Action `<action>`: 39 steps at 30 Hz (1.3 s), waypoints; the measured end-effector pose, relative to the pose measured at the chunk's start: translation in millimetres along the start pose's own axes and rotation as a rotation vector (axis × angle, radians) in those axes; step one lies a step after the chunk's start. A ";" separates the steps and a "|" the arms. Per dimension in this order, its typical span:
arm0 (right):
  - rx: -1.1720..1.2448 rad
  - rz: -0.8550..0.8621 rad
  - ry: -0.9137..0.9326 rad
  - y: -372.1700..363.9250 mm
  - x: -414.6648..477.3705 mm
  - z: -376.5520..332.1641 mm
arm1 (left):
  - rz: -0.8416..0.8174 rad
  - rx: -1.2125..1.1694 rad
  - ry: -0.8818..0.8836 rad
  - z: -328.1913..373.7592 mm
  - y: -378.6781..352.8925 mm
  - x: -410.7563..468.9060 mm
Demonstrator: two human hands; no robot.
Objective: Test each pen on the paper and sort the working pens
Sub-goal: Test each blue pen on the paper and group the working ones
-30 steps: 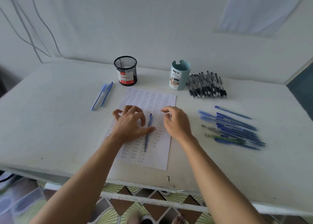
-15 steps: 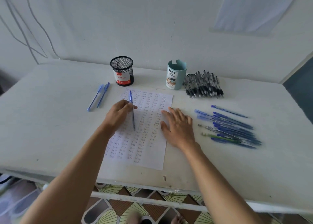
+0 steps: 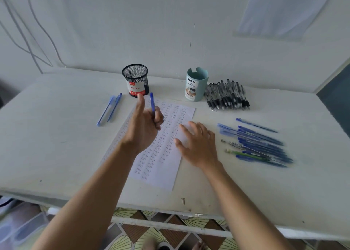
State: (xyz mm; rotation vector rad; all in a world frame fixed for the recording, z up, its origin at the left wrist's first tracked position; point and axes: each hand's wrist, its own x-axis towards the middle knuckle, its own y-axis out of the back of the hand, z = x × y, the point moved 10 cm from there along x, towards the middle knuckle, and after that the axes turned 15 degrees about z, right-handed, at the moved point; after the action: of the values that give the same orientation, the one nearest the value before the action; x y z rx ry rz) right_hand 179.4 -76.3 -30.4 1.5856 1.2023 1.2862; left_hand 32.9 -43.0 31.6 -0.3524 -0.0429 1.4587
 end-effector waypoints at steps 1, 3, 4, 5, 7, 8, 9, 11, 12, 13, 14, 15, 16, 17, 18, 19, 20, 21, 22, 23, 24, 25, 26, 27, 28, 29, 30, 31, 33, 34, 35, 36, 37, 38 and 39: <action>0.005 0.003 0.004 0.7 0.0 -0.5 | -0.015 0.008 -0.015 2.3 -2.3 -2.1; 0.000 0.006 0.019 1.7 0.0 -2.4 | -0.024 0.026 -0.058 5.8 -0.8 -3.5; -0.009 0.002 0.028 1.7 0.0 -3.5 | -0.032 0.025 -0.073 7.3 0.4 -4.7; -0.014 -0.002 0.033 1.6 0.1 -4.0 | -0.042 0.004 -0.075 7.7 1.5 -6.4; -0.016 -0.016 0.039 0.3 0.7 -4.6 | -0.039 -0.102 -0.032 4.1 6.6 -9.7; -0.013 -0.024 0.038 -0.5 0.9 -5.1 | -0.030 -0.137 -0.021 1.6 10.1 -11.7; -0.009 -0.027 0.033 -0.4 1.4 -5.2 | -0.005 -0.123 -0.033 -2.5 16.1 -12.2; -0.006 -0.030 0.001 -0.4 2.1 -2.9 | 0.089 0.030 -0.114 -11.0 31.9 -12.9; -0.008 -0.035 -0.020 -0.9 2.4 -1.0 | 0.132 0.087 -0.152 -15.5 38.6 -14.0; -0.009 -0.041 -0.037 -1.7 2.1 0.3 | 0.163 0.115 -0.169 -20.9 44.4 -14.9; -0.011 -0.048 -0.046 -2.7 1.7 0.7 | 0.181 0.130 -0.178 -24.6 47.6 -17.5; -0.014 -0.052 -0.050 -3.9 1.4 0.7 | 0.187 0.136 -0.183 -28.3 48.8 -19.5; -0.021 -0.051 -0.049 -4.8 1.3 0.8 | 0.189 0.144 -0.187 -30.5 47.8 -22.2; -0.028 -0.043 -0.047 -4.9 1.7 1.0 | 0.193 0.156 -0.199 -31.9 46.9 -24.3; -0.035 -0.033 -0.046 -5.1 2.3 1.2 | 0.215 0.196 -0.224 -32.0 46.5 -25.6; -0.042 -0.024 -0.044 -5.3 3.1 1.5 | 0.242 0.271 -0.262 -30.7 46.2 -26.4; -0.050 -0.018 -0.036 -5.5 3.5 1.2 | 0.270 0.372 -0.310 -28.7 45.9 -27.1; -0.059 -0.010 -0.025 -5.7 4.2 0.5 | 0.285 0.451 -0.349 -27.0 44.9 -27.5; -0.066 -0.003 -0.015 -5.7 4.5 -0.2 | 0.293 0.496 -0.368 -26.3 43.7 -28.1; -0.067 -0.002 -0.011 -5.9 4.7 -0.3 | 0.304 0.502 -0.358 -27.8 44.1 -28.5; -0.062 -0.005 -0.012 -6.4 4.6 0.0 | 0.317 0.505 -0.340 -29.5 45.1 -29.3; -0.055 -0.005 -0.015 -6.9 4.4 0.5 | 0.347 0.513 -0.327 -30.7 48.6 -28.9; -0.050 -0.002 -0.017 -7.0 4.3 1.2 | 0.386 0.536 -0.321 -31.2 52.4 -29.3; -0.048 0.004 -0.017 -6.6 4.0 1.4 | 0.422 0.553 -0.312 -32.4 56.7 -30.0; -0.051 0.012 -0.015 -6.2 3.8 1.5 | 0.457 0.559 -0.288 -34.4 61.3 -31.3; -0.055 0.019 -0.013 -5.8 4.0 1.5 | 0.493 0.557 -0.263 -35.4 64.7 -32.9; -0.058 0.021 -0.012 -5.8 3.7 1.6 | 0.525 0.565 -0.249 -35.8 67.3 -34.5; -0.058 0.020 -0.013 -6.1 3.9 1.5 | 0.542 0.572 -0.249 -35.2 67.7 -35.8; -0.054 0.019 -0.017 -6.7 3.9 1.9 | 0.545 0.585 -0.262 -33.6 65.3 -37.2; -0.053 0.023 -0.018 -6.4 3.8 1.7 | 0.536 0.582 -0.267 -33.4 64.1 -36.8; -0.054 0.028 -0.019 -6.0 3.8 1.6 | 0.529 0.582 -0.269 -33.8 63.8 -36.0; -0.056 0.029 -0.019 -6.1 3.9 1.4 | 0.523 0.588 -0.272 -34.1 63.4 -35.1; -0.055 0.027 -0.019 -6.2 4.1 1.4 | 0.516 0.597 -0.276 -33.9 62.3 -34.8; -0.051 0.021 -0.021 -6.8 4.5 1.6 | 0.503 0.612 -0.282 -33.7 60.6 -34.7; -0.046 0.018 -0.023 -7.1 4.6 1.7 | 0.484 0.629 -0.295 -32.9 57.6 -34.9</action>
State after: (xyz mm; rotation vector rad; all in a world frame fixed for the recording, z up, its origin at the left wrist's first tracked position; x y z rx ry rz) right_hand 179.8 -69.8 -36.2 1.5771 1.1389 1.2950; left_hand -18.9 -79.8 -8.2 0.3947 0.2773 1.8997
